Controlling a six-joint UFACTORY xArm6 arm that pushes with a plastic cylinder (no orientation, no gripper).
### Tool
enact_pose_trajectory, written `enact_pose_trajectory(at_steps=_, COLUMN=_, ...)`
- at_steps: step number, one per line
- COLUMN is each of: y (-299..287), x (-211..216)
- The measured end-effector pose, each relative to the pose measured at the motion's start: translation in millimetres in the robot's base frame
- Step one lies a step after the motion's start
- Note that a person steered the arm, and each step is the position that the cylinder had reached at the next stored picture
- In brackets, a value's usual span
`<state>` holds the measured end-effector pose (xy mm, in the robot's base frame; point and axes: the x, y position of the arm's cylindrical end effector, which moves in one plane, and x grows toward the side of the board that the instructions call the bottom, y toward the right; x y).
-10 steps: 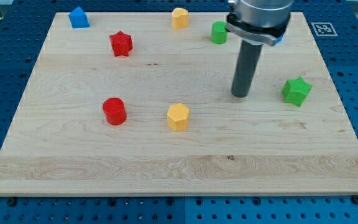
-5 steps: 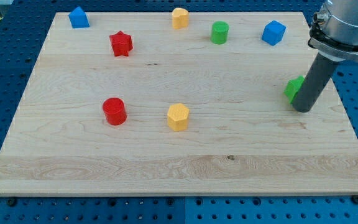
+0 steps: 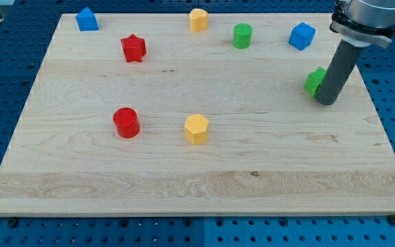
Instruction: Move the green star to the top right of the board
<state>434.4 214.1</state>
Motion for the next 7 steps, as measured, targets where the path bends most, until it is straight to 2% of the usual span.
enact_pose_trajectory(at_steps=3, y=3.1, x=2.2)
enact_pose_trajectory(at_steps=6, y=-28.2, x=13.3)
enact_pose_trajectory(at_steps=7, y=-26.1, x=-17.3)
